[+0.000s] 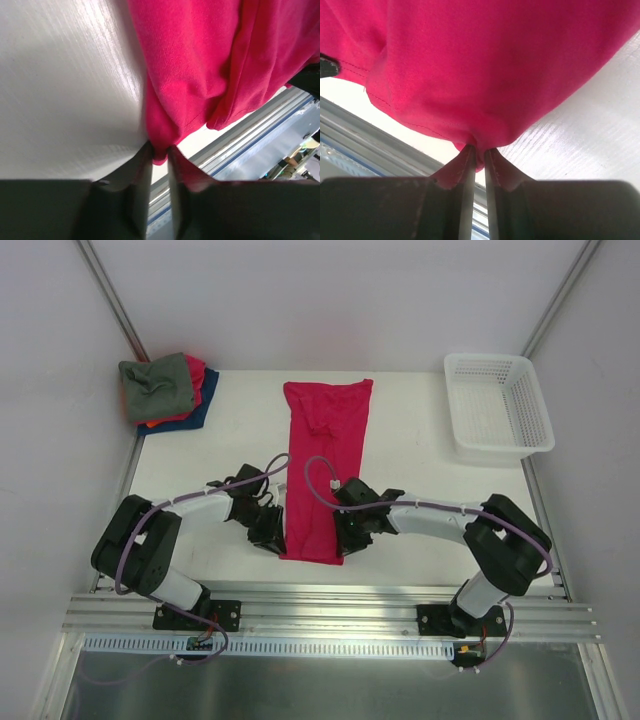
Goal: Fold and stack the t-shirts
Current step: Grab the bottom of the folded rectangular tshirt with both arms
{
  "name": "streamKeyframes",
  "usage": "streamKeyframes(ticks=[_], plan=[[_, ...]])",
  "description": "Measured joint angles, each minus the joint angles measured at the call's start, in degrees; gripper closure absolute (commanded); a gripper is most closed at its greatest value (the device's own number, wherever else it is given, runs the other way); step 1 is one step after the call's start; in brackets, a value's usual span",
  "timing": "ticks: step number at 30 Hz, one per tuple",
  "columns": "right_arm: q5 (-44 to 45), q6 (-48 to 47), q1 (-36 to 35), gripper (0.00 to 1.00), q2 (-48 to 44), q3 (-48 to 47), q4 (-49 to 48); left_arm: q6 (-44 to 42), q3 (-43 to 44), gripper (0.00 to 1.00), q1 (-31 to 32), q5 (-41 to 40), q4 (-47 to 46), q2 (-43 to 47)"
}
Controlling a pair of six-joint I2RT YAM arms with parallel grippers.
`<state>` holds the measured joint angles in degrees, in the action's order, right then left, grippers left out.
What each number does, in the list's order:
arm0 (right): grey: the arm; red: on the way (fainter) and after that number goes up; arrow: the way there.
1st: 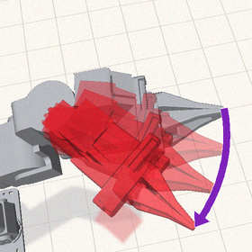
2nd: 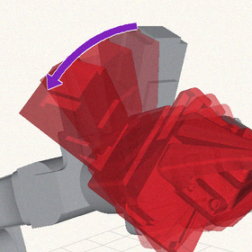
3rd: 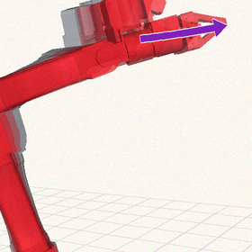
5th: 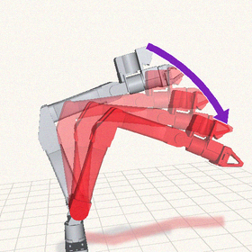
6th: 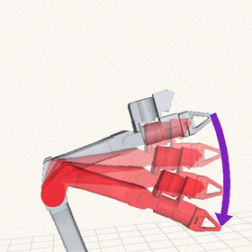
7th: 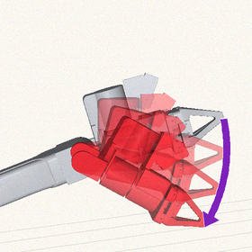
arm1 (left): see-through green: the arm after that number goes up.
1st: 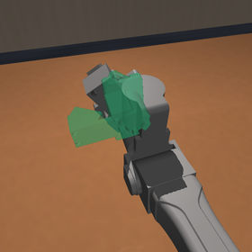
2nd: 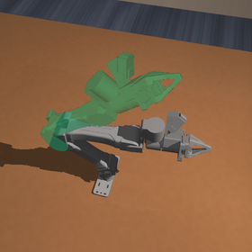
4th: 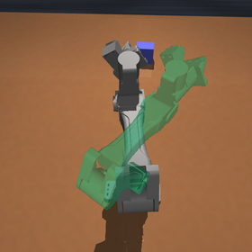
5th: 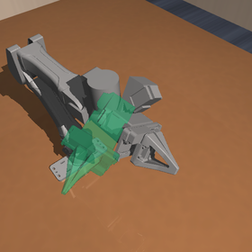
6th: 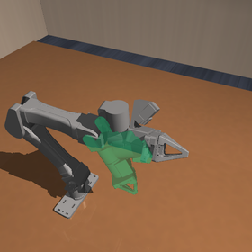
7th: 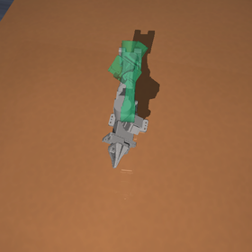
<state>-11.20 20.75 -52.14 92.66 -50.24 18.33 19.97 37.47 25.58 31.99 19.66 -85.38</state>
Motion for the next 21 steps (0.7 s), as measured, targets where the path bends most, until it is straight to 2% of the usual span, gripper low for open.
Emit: streamKeyframes(ticks=[3, 4, 21], plan=[[-0.3, -0.2, 0.0, 0.89, -0.6, 0.4, -0.2, -0.2, 0.0, 0.99, 0.0, 0.3, -0.1, -0.9], [-0.4, -0.3, 0.0, 0.89, -1.0, 0.6, -0.2, -0.3, 0.1, 1.00, 0.1, 0.4, -0.1, -1.2], [-1.8, -2.4, -0.2, 0.92, -4.5, 2.1, -0.6, -1.4, 2.1, 1.00, 0.7, 1.0, 0.3, -1.2]])
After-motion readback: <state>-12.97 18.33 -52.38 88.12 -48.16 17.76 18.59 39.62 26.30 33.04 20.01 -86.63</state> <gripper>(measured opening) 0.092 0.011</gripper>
